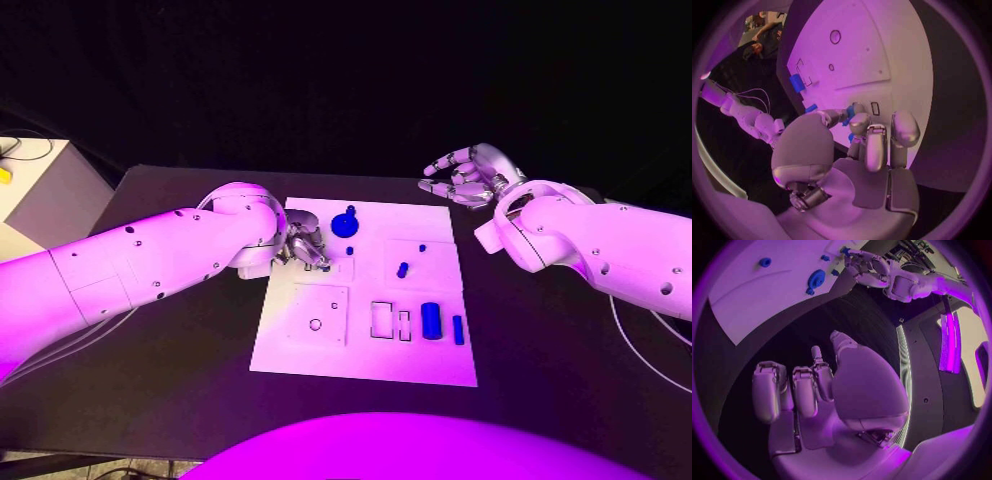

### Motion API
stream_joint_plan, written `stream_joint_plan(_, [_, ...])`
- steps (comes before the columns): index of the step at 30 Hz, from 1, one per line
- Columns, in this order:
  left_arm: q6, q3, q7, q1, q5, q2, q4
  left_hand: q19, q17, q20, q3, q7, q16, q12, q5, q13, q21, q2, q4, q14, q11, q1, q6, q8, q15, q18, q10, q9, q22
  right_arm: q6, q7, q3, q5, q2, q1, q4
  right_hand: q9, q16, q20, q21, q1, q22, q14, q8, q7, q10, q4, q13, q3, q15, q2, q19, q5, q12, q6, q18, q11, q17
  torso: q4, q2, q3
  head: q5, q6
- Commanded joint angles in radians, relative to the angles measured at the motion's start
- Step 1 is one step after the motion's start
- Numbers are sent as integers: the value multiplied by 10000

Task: Assemble the parts on the task board

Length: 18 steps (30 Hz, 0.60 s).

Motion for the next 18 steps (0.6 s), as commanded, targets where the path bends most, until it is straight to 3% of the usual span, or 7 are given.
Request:
stream_joint_plan(1, [120,-10,40,-16,-89,54,-22,30,2037,-4,2054,-44,37,36,30,-5,61,-20,-1981,839,-5,87,144,63,31,-161,45,8,-1,94,112,3,-55,-16,-4,16,12,-64,24,-30,-85,1539,806,59,8,-46,-9,1103,42,-3,-11,480,65,-10,-64,141,-18,1659,-7,9,-12,-12,-8])
stream_joint_plan(8, [247,-43,38,-28,-79,94,-33,30,2037,-4,2054,-44,37,36,30,-5,61,-20,-1981,839,-5,87,144,63,31,-161,45,8,-1,110,111,3,-53,-27,-4,25,12,-64,24,-30,-85,1539,806,59,8,-46,-9,1103,42,-3,-11,480,65,-10,-64,141,-18,1659,10,2,6,-22,-29])
stream_joint_plan(18, [365,-51,38,-31,-21,98,-17,37,2035,-5,2076,-44,35,26,28,-19,70,-23,-1989,838,-5,75,150,59,31,-163,43,7,13,117,113,3,-53,-31,-4,21,12,-64,24,-30,-85,1539,806,59,8,-46,-9,1103,42,-3,-11,480,65,-10,-64,141,-18,1659,6,2,-4,-21,-29])
